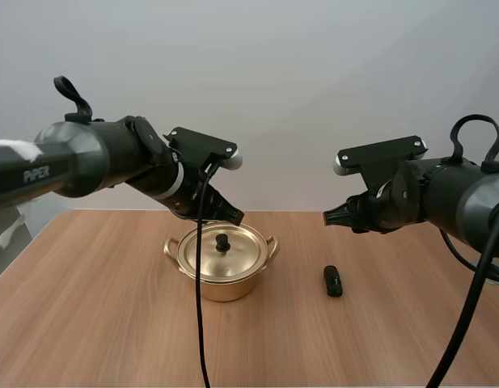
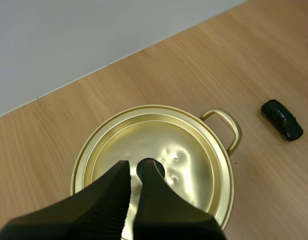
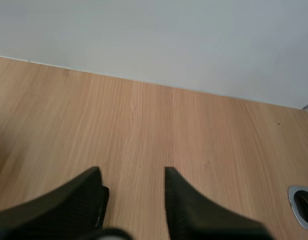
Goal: Open the pot, put the car inside, and close it
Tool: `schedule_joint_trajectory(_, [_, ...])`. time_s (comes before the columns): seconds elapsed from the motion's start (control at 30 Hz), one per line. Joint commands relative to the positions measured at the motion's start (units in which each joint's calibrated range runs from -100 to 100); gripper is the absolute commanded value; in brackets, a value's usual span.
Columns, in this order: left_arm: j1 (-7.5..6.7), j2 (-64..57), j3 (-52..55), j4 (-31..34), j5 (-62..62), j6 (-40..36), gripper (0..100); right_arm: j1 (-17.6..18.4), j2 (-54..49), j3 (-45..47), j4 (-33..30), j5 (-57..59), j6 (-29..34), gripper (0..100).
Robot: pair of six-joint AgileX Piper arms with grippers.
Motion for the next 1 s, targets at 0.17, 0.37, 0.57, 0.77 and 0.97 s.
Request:
schedule_joint_trajectory(0.17, [-0.01, 7.0, -2.8, 0.1, 4.0, 2.6, 86, 0.0, 0.0, -0.1, 0.0, 0.1, -0.8, 84])
schedule_joint_trajectory(0.37, [-0.01, 10.0, -2.9, 0.1, 1.7, 2.6, 84, 0.0, 0.0, -0.1, 0.0, 0.1, -0.8, 84])
schedule_joint_trajectory(0.57, [-0.01, 12.6, -2.9, 0.1, 0.8, 2.6, 84, 0.0, 0.0, -0.1, 0.7, 0.1, -0.8, 84])
schedule_joint_trajectory(0.77, [-0.01, 16.3, -2.9, 0.1, -1.4, 2.6, 84, 0.0, 0.0, -0.1, 1.2, 0.1, -0.8, 84])
schedule_joint_trajectory(0.97, [-0.01, 17.8, -2.9, 0.1, -1.0, 2.7, 82, 0.0, 0.0, -0.1, 1.2, 0.1, -0.8, 84])
